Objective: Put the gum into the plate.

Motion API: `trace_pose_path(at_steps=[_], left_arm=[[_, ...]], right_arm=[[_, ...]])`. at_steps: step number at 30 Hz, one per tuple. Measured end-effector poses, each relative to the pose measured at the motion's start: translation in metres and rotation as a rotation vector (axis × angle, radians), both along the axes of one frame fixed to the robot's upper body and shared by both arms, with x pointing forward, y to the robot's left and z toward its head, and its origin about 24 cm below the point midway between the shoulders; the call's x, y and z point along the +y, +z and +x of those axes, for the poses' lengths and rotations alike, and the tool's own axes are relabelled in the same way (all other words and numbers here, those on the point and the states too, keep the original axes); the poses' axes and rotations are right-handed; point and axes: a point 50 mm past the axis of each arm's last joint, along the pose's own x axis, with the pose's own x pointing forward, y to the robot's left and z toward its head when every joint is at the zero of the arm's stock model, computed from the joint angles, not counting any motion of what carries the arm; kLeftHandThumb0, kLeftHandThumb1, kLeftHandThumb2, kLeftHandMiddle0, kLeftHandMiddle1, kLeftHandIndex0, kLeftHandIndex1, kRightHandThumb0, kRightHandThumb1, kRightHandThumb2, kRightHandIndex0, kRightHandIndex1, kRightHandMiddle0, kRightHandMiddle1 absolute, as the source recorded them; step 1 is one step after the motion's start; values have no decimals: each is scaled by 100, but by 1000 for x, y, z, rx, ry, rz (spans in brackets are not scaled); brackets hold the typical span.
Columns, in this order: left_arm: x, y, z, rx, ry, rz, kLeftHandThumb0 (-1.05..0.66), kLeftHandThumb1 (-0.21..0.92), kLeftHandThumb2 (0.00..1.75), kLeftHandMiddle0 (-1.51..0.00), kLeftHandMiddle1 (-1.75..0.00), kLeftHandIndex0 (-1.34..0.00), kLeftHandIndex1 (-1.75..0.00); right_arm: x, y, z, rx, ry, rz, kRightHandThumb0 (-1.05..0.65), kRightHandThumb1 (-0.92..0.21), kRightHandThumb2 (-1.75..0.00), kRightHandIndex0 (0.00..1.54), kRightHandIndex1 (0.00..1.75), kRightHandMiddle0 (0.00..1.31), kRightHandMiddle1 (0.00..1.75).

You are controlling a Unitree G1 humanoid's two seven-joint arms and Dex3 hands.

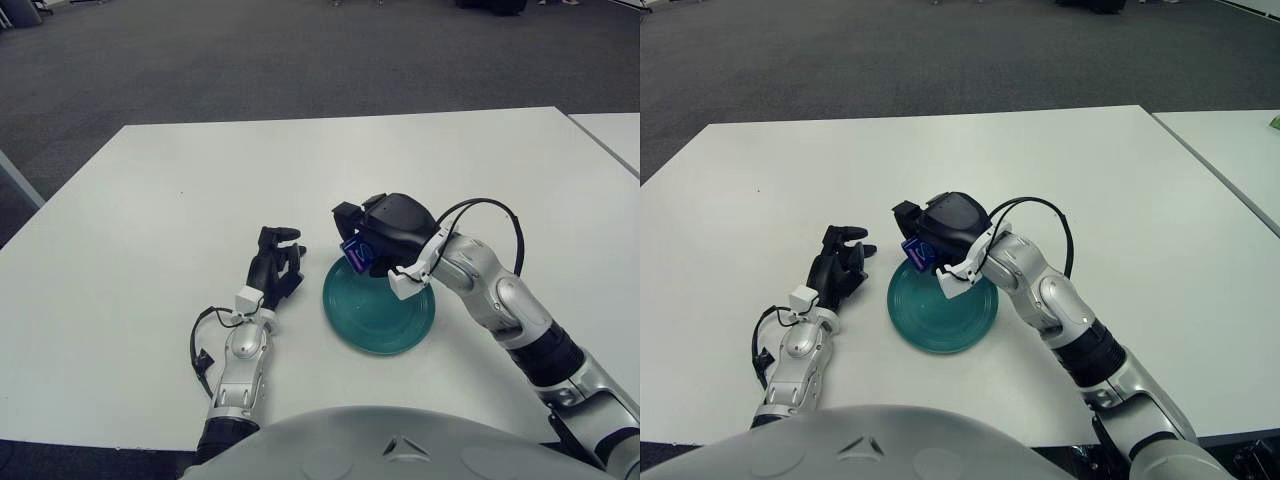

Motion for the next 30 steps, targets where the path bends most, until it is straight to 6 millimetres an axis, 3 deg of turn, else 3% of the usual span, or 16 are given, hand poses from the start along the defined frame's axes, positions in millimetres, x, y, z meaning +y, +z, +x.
trace_pose_path(at_steps=[17, 30], left_arm=[[0, 0, -1, -6, 15, -9, -69, 92, 85, -27, -132, -7, -143], [0, -1, 1, -7, 17, -22, -68, 92, 81, -25, -128, -10, -142]], right_arm=[[-1, -15, -18, 168, 125, -211, -42, -53, -105, 88, 175, 45, 175], [-5, -3, -23, 241, 179, -353, -40, -59, -97, 87, 175, 40, 175]])
